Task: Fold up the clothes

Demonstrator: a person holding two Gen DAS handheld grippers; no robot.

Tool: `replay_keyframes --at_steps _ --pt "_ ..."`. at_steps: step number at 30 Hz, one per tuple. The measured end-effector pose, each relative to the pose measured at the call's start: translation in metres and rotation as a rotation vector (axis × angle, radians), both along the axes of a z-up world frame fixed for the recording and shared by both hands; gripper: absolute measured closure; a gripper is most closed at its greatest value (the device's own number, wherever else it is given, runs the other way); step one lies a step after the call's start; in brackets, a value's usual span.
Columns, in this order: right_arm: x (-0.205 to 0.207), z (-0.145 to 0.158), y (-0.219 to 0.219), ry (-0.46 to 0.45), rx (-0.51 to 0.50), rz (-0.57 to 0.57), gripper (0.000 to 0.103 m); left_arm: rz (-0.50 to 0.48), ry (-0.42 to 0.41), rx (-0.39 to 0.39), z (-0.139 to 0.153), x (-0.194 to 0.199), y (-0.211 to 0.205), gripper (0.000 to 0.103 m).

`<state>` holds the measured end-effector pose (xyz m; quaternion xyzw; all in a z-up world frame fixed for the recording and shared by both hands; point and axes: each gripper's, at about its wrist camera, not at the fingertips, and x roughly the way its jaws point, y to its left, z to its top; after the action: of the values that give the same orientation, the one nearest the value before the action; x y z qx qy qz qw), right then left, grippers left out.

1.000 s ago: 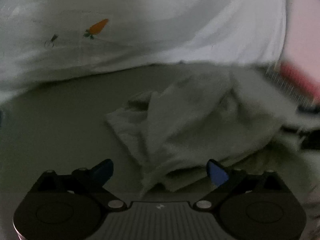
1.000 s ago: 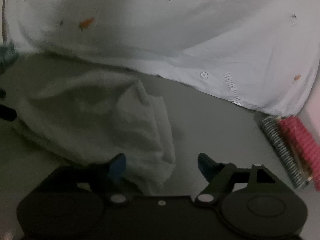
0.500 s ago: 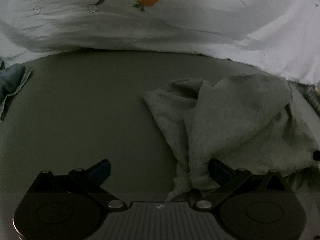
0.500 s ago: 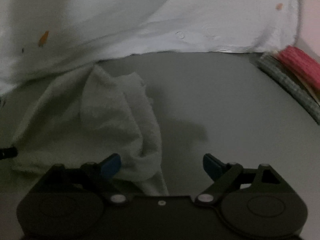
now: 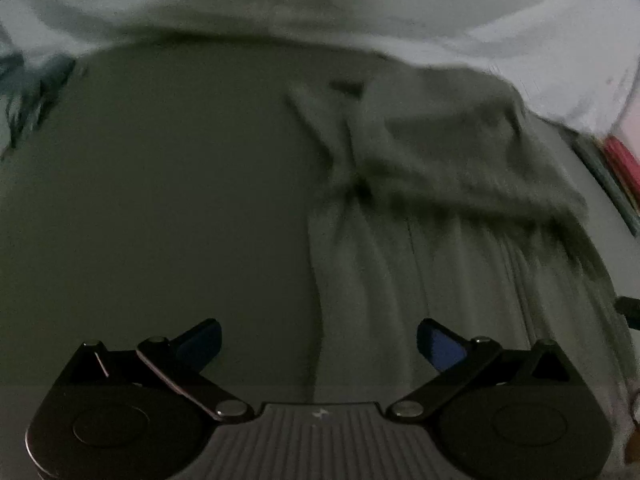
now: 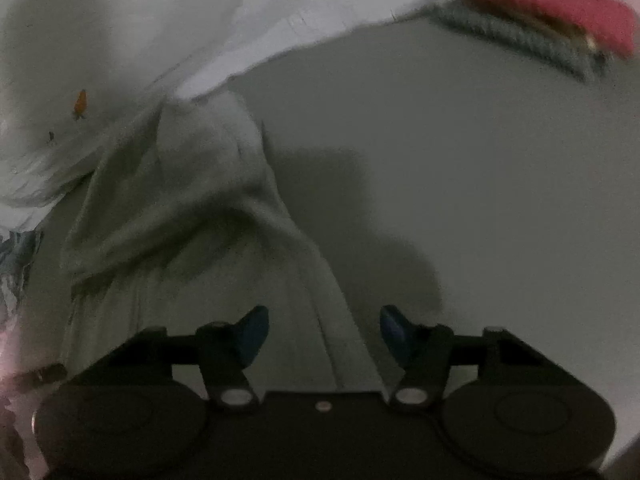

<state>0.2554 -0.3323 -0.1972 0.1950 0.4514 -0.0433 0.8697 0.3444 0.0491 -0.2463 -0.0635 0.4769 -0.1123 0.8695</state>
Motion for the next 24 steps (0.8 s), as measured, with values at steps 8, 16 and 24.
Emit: replay_keyframes --at_steps 8,16,24 --pt "-0.046 -0.002 0.016 0.044 -0.031 0.073 0.042 -0.053 0.037 -0.008 0.001 -0.047 0.001 0.010" --pt "-0.079 -0.003 0.010 0.085 -0.064 0.133 0.040 -0.153 0.120 -0.018 0.006 -0.077 -0.010 0.011" --pt "-0.100 -0.007 -0.005 0.148 -0.037 0.159 0.039 -0.197 0.173 0.004 0.007 -0.094 -0.022 0.011"
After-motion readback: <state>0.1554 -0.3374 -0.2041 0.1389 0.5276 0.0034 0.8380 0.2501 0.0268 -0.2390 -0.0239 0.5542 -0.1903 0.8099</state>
